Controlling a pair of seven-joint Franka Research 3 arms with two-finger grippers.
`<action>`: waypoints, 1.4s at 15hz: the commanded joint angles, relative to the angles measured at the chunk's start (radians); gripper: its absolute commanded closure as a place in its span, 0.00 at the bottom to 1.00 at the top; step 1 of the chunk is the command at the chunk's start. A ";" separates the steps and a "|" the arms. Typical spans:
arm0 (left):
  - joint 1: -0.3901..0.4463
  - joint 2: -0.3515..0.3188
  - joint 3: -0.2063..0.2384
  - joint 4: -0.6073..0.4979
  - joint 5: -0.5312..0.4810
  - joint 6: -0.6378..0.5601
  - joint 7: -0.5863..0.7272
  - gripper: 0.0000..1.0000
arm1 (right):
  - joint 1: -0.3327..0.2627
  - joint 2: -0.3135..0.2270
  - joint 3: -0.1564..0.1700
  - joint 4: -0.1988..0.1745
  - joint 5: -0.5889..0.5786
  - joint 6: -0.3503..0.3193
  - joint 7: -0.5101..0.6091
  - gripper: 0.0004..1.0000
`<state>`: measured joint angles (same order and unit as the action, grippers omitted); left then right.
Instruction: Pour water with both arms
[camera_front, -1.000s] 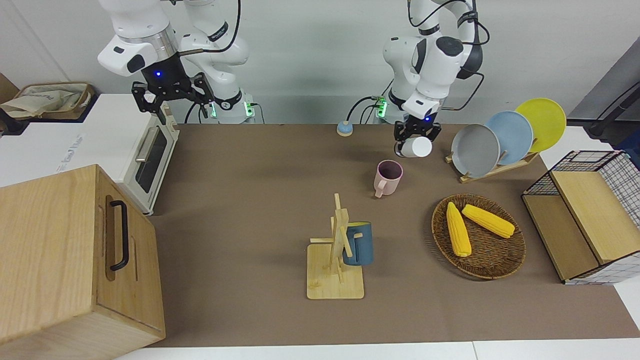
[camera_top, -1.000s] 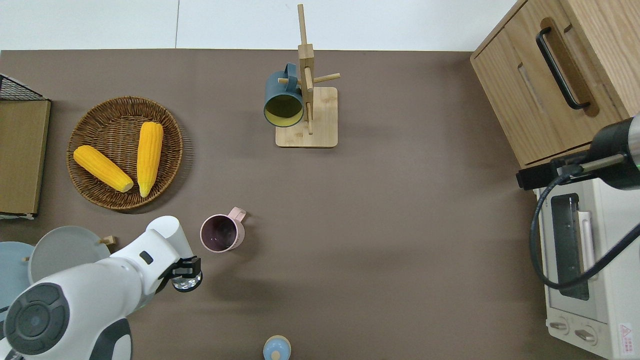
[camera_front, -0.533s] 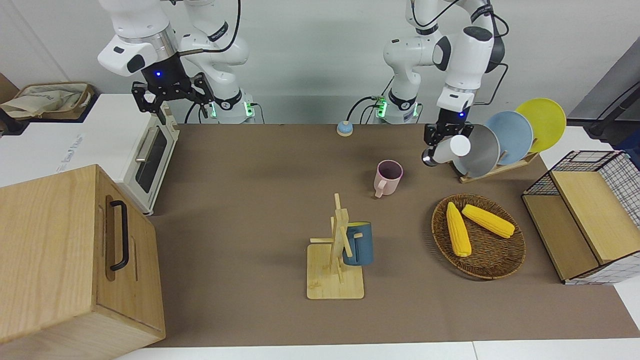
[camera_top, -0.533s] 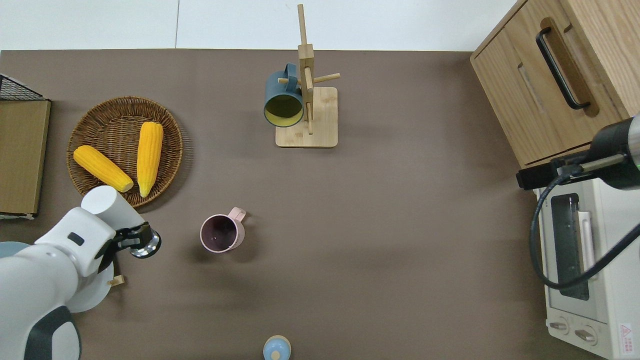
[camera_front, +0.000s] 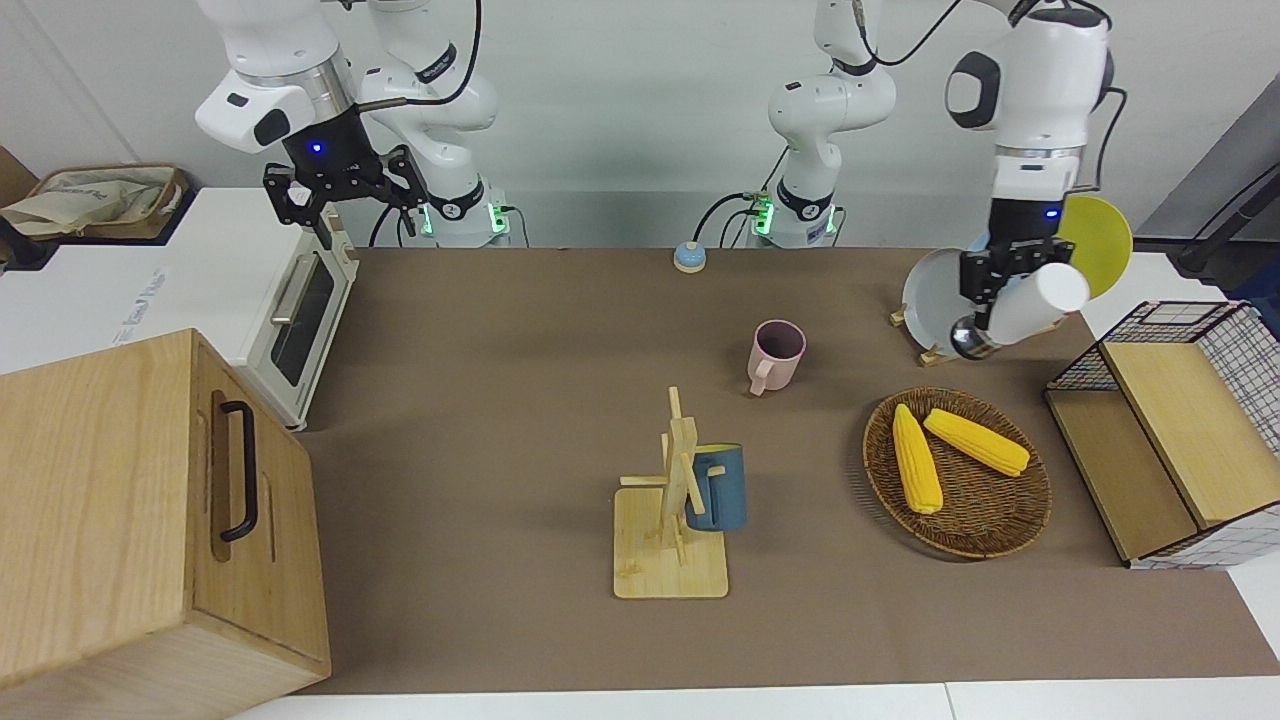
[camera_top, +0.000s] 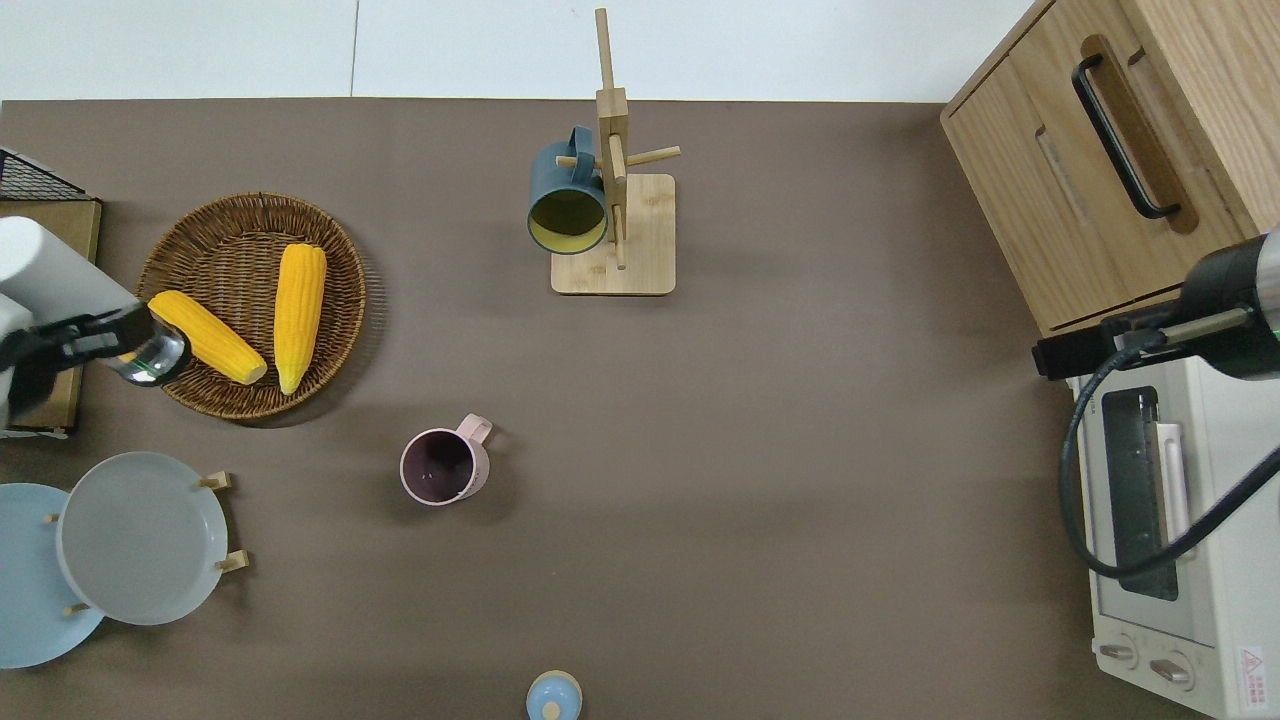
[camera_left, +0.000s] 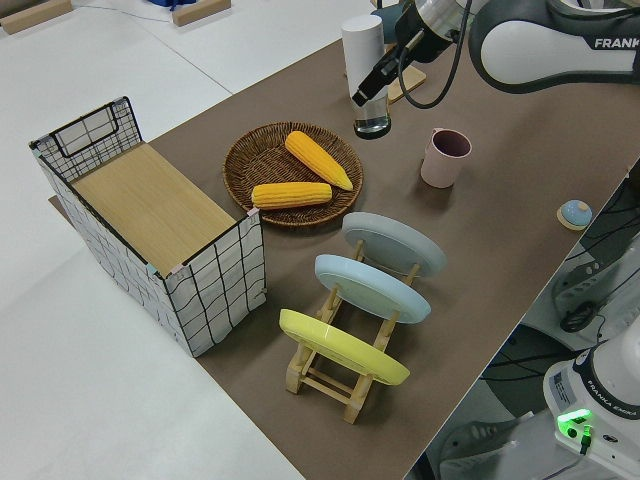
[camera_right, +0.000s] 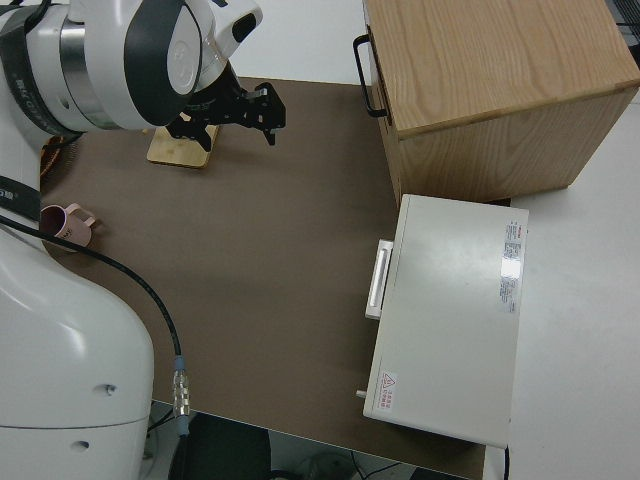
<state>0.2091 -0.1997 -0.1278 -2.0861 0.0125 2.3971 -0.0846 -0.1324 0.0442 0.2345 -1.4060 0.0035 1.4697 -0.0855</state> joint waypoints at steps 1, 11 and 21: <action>0.064 0.135 -0.004 0.231 0.023 -0.019 0.038 1.00 | -0.003 -0.009 0.003 -0.007 -0.008 -0.009 -0.003 0.01; 0.282 0.341 0.047 0.488 -0.236 -0.001 0.460 1.00 | -0.003 -0.009 0.003 -0.007 -0.008 -0.009 -0.003 0.01; 0.386 0.489 0.043 0.514 -0.555 0.160 0.894 1.00 | -0.003 -0.009 0.003 -0.007 -0.008 -0.009 -0.003 0.01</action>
<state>0.5881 0.2416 -0.0727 -1.6096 -0.4685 2.5033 0.7276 -0.1324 0.0442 0.2346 -1.4060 0.0035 1.4697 -0.0855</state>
